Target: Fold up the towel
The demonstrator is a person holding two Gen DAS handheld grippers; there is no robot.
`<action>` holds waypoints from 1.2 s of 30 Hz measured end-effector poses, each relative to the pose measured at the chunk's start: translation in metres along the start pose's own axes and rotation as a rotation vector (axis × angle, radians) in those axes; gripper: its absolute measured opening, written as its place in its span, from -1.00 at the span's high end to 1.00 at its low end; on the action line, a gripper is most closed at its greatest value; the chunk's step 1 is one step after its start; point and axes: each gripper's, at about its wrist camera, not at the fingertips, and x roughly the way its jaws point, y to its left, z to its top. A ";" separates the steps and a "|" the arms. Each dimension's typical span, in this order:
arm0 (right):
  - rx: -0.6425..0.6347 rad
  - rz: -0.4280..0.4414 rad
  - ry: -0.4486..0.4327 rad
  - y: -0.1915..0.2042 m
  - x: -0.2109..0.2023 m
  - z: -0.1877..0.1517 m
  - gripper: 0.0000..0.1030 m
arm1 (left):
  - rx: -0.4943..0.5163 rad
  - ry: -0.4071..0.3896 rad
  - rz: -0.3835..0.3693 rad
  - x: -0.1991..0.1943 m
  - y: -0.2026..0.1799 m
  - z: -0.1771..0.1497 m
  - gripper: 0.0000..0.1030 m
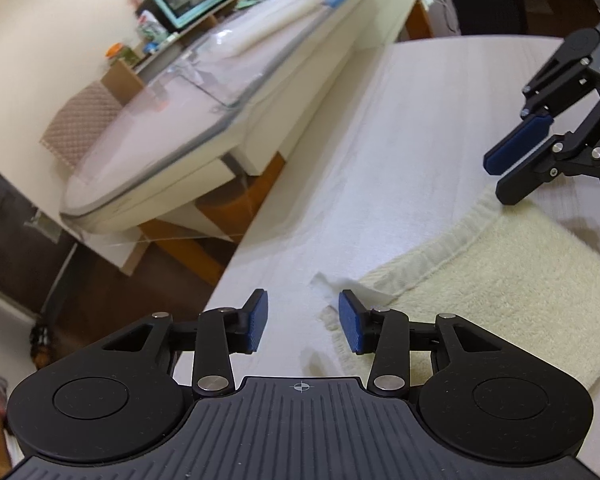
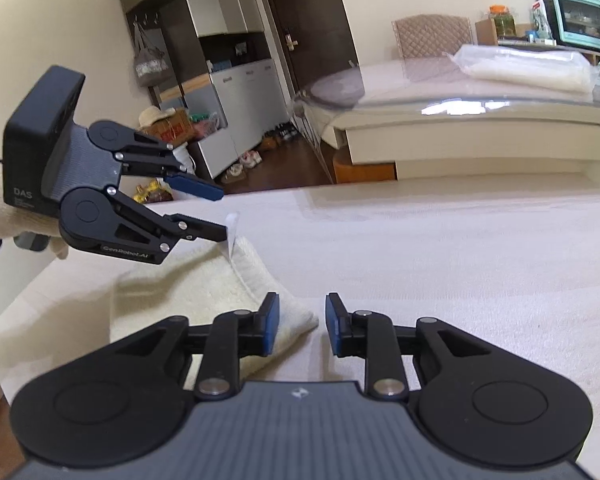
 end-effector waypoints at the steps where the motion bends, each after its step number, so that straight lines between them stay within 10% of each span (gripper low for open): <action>1: -0.021 0.006 -0.014 0.003 -0.004 0.000 0.47 | -0.007 -0.003 -0.009 -0.002 -0.002 -0.001 0.16; 8: -0.234 0.058 0.036 0.035 0.001 0.000 0.56 | -0.036 0.023 -0.033 0.006 -0.012 -0.010 0.16; 36: -0.288 -0.003 0.084 0.044 0.013 -0.010 0.56 | -0.104 0.043 -0.004 0.019 -0.015 -0.011 0.13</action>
